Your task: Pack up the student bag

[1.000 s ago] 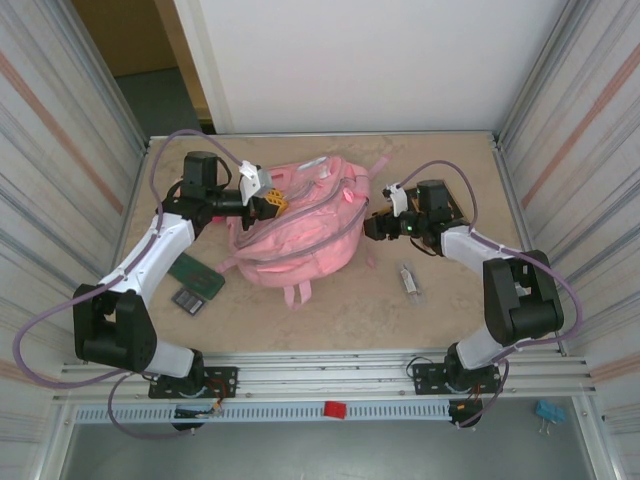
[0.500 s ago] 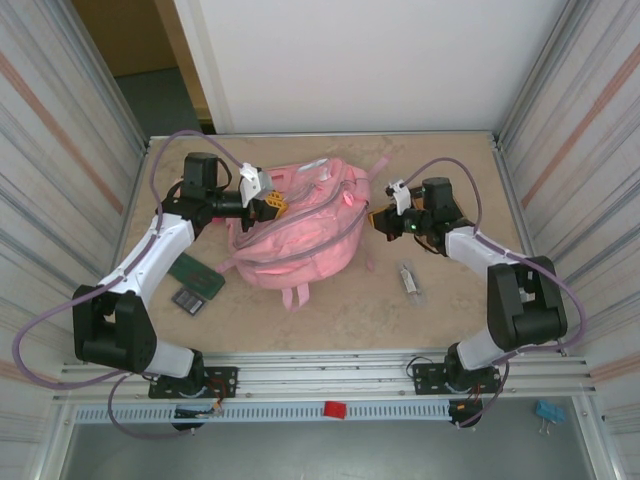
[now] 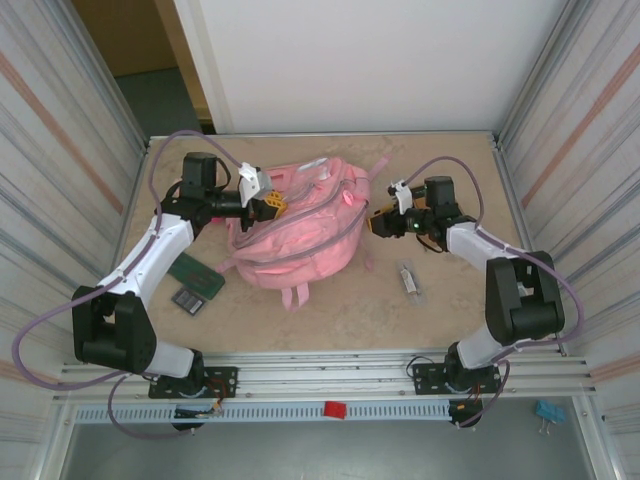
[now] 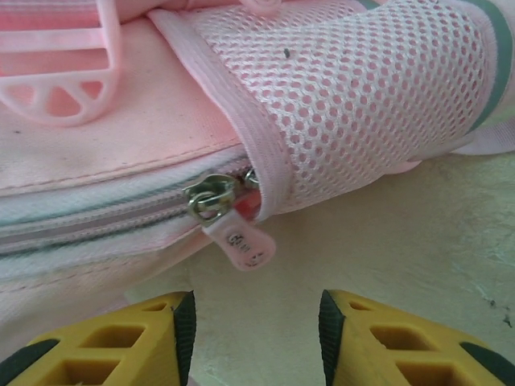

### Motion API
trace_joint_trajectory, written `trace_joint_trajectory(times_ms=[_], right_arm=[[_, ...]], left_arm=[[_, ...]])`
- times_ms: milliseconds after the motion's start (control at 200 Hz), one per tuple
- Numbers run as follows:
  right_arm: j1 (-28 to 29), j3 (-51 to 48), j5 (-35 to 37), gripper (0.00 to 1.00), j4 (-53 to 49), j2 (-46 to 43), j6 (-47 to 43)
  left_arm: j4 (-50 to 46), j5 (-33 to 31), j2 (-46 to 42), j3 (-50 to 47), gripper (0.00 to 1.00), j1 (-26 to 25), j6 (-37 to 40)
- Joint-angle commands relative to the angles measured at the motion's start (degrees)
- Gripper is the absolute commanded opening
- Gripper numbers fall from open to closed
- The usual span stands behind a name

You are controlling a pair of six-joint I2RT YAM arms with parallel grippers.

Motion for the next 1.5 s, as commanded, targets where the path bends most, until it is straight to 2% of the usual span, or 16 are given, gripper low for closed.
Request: trace_joint_trajectory(times_ms=[0,190,225,331,376,571,616,712,907,1077,1328,1493], right_arm=[[1.15,2.35,-0.31,0.47,2.3,1.5,-0.53],[1.71,2.98,-1.38,0.46,5.39,2.34,-0.23],[1.67,3.13,-1.84,0.42,5.34,2.42,-0.32],[0.72,3.89,-5.04,0.2,4.04,2.39,-0.44],[0.46,3.66,-5.15,0.14,3.85,2.0,-0.51],[-0.7,2.92,-7.01,0.0,1.89,0.14,-1.7],[-0.88,2.95,-7.56,0.0,1.06,-0.37,-2.05],[-0.96,3.88,-8.94,0.0,-2.59,-1.1,-2.97],[0.92,7.99,-9.4,0.0,-15.7,-2.77,-6.07],[2.98,11.6,-9.37,0.0,-26.28,-3.58,-7.73],[6.49,16.7,-10.08,0.0,-38.01,-5.51,-8.02],[8.5,20.02,-11.19,0.0,-44.08,-5.0,-0.4]], left_arm=[[3.83,6.81,-4.52,1.89,0.0,0.5,-0.18],[3.51,7.68,-4.37,2.31,0.0,0.63,-0.34],[3.39,7.69,-4.35,2.25,0.0,0.63,-0.31],[3.29,7.29,-4.37,2.23,0.0,0.61,-0.25],[3.33,7.12,-4.42,1.99,0.0,0.67,-0.22],[3.36,5.89,-4.58,1.72,0.0,0.63,-0.07],[3.43,4.9,-4.51,1.67,0.0,0.68,-0.15],[3.35,-0.1,-4.61,1.63,0.0,0.31,-0.46],[3.88,-18.31,-5.37,0.76,0.0,-3.85,-0.79],[6.52,-30.38,-5.24,-0.56,0.0,-6.64,-2.97],[7.96,-41.33,-3.18,-0.49,0.0,-10.87,-4.46],[10.33,-45.5,-0.79,0.26,0.0,-12.92,-7.87]])
